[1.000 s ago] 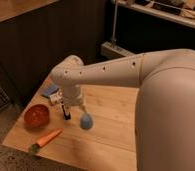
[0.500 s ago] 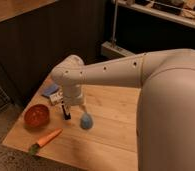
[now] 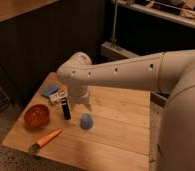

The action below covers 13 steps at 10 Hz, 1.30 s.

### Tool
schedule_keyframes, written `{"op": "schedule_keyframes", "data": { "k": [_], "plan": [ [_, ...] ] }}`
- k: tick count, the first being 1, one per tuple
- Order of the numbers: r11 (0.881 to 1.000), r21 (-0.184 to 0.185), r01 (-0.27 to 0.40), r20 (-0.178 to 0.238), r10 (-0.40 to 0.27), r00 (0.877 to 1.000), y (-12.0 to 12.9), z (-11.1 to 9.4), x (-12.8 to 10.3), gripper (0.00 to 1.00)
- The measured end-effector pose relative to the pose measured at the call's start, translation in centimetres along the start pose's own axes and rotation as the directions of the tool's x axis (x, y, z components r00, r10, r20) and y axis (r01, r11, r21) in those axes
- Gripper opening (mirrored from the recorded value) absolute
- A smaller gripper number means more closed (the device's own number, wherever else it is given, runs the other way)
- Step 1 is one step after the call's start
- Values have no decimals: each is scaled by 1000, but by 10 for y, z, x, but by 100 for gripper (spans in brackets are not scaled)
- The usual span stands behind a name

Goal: Place the ceramic cup over the eraser

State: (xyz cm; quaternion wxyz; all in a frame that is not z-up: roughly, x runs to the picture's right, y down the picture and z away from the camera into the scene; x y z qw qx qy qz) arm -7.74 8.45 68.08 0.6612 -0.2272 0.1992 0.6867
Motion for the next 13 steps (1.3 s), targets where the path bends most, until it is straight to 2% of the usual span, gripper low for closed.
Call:
{"op": "schedule_keyframes", "data": {
  "k": [2,6,10,13],
  "plan": [
    [1000,-13,-18,4,18,1000,-4,4,4,65],
    [1000,-1,-28,29,28,999,-12,18,-9,65],
    [998,17,-53,11,53,999,-20,41,-21,65],
    [999,20,-47,-5,47,999,-19,59,-22,65]
  ]
}}
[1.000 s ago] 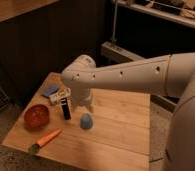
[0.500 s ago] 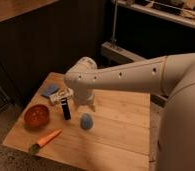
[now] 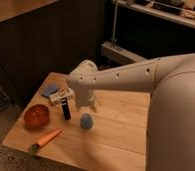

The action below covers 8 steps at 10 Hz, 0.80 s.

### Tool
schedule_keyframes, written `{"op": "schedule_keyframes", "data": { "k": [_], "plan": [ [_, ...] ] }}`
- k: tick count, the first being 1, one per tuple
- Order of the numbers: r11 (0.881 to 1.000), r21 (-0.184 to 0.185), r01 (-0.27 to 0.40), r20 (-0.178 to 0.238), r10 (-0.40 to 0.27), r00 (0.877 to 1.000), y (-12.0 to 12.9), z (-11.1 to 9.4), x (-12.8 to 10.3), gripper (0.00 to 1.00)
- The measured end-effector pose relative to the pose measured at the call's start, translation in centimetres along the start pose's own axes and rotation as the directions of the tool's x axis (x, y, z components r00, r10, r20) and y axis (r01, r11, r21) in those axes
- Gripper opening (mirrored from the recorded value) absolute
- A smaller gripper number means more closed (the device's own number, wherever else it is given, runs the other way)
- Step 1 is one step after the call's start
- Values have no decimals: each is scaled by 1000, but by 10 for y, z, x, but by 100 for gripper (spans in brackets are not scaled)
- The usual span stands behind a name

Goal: Place the ceramic cup over the eraser

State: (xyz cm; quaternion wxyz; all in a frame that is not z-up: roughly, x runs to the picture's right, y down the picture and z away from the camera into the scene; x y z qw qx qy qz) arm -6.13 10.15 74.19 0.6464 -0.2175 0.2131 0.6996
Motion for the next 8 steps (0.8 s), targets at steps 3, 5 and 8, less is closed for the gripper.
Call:
{"op": "schedule_keyframes", "data": {
  "k": [3,5,8],
  "plan": [
    [1000,6,6,-21,-6,1000,-1,18,1,65],
    [1000,19,15,-33,-14,999,-1,30,1,65],
    [999,35,31,-37,-30,999,0,38,-1,65]
  ]
}}
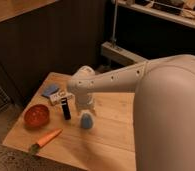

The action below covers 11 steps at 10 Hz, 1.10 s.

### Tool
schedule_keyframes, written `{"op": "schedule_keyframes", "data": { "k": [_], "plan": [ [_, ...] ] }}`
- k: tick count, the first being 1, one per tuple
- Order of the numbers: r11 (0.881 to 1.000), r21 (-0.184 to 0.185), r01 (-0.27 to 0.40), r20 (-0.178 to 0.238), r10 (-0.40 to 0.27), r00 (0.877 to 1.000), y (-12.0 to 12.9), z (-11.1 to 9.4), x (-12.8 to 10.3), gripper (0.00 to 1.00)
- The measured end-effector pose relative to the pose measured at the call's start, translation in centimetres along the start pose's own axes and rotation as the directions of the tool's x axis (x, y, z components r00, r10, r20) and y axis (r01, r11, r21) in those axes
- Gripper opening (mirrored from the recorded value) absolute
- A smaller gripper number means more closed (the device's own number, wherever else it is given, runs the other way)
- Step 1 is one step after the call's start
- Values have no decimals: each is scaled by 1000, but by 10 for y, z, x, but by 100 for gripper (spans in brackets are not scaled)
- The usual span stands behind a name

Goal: Place the ceramic cup over the eraser

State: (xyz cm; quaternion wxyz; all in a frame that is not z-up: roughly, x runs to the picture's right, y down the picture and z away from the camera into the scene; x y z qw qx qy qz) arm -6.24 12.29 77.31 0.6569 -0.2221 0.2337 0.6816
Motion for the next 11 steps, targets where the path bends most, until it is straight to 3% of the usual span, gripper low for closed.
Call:
{"op": "schedule_keyframes", "data": {
  "k": [2,7,11],
  "plan": [
    [1000,2,6,-6,-6,1000,2,7,-1,65],
    [998,-52,-25,-28,24,999,1,20,-7,65],
    [998,-64,-24,-48,21,999,0,26,-8,65]
  ]
}}
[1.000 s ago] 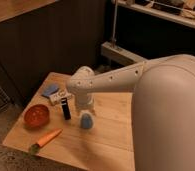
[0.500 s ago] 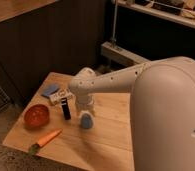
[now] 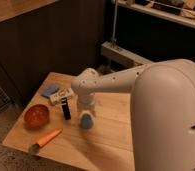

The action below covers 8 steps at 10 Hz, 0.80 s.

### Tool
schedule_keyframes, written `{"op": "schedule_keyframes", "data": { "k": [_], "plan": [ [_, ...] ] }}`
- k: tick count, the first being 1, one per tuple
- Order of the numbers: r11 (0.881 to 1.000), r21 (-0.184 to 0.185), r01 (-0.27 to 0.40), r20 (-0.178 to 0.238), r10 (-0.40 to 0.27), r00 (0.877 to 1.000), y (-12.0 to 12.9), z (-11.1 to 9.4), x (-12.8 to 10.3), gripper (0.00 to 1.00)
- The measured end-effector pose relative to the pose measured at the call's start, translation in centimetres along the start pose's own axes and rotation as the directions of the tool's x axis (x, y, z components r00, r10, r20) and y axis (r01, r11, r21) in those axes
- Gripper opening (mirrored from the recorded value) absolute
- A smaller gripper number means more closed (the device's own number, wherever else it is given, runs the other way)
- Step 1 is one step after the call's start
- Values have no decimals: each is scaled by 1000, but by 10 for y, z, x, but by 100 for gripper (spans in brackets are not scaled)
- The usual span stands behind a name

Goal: Place the ceramic cup over the eraser

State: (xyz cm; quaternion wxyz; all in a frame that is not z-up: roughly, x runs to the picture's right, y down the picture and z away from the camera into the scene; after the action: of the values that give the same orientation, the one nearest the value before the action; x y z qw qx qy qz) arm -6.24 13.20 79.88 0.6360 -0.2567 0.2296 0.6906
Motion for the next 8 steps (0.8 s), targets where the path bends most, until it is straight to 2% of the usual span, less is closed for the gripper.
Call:
{"op": "schedule_keyframes", "data": {
  "k": [4,8],
  "plan": [
    [1000,1,16,-19,-16,1000,2,2,3,65],
    [999,20,32,-37,-32,999,5,7,7,65]
  ]
}}
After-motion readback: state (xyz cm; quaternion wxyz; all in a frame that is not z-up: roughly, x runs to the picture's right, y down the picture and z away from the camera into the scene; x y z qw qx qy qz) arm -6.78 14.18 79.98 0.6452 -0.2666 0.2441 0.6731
